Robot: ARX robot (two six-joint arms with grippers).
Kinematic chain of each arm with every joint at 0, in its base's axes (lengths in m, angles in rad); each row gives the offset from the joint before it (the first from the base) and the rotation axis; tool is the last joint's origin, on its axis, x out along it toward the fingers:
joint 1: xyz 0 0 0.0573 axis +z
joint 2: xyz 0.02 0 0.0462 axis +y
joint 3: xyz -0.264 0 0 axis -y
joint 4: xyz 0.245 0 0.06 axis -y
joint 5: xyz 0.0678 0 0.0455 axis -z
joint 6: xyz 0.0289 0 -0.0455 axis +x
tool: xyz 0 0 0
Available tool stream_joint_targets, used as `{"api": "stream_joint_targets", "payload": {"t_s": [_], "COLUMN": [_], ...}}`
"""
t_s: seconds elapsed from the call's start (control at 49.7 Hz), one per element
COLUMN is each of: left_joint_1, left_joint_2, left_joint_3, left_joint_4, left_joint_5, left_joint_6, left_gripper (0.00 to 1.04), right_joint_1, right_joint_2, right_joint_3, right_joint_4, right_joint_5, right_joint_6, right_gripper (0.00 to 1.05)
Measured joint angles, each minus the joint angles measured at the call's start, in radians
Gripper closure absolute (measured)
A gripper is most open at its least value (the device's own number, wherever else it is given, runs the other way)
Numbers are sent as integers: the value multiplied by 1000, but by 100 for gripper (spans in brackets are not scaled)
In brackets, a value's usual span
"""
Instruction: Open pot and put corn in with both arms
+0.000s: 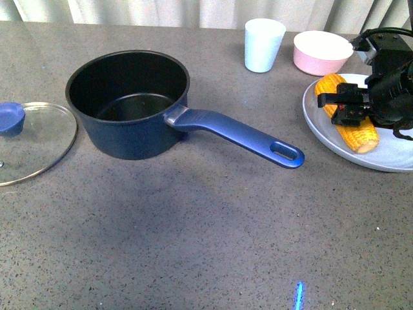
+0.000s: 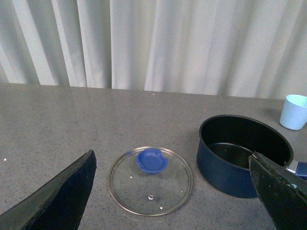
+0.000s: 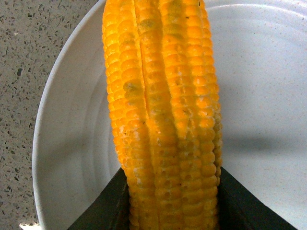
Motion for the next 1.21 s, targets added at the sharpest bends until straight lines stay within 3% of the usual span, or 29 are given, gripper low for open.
{"api": "stream_joint_targets", "payload": {"t_s": [0.322, 0.725, 1.208], "left_joint_1": [0, 0, 0], "left_joint_2": [0, 0, 0], "left_joint_3": [0, 0, 0], "left_joint_4": [0, 0, 0], "left_joint_5": [0, 0, 0], "left_joint_6": [0, 0, 0], "left_gripper": [9, 9, 9], "right_joint_1": [4, 333, 505], "right_joint_2": [-202, -120, 116], "right_joint_3": [-60, 190, 512], "right_joint_4": [-14, -102, -218], "right_joint_5": [-68, -145, -165], "right_joint_6": [-40, -69, -87], "right_gripper": [83, 86, 89]}}
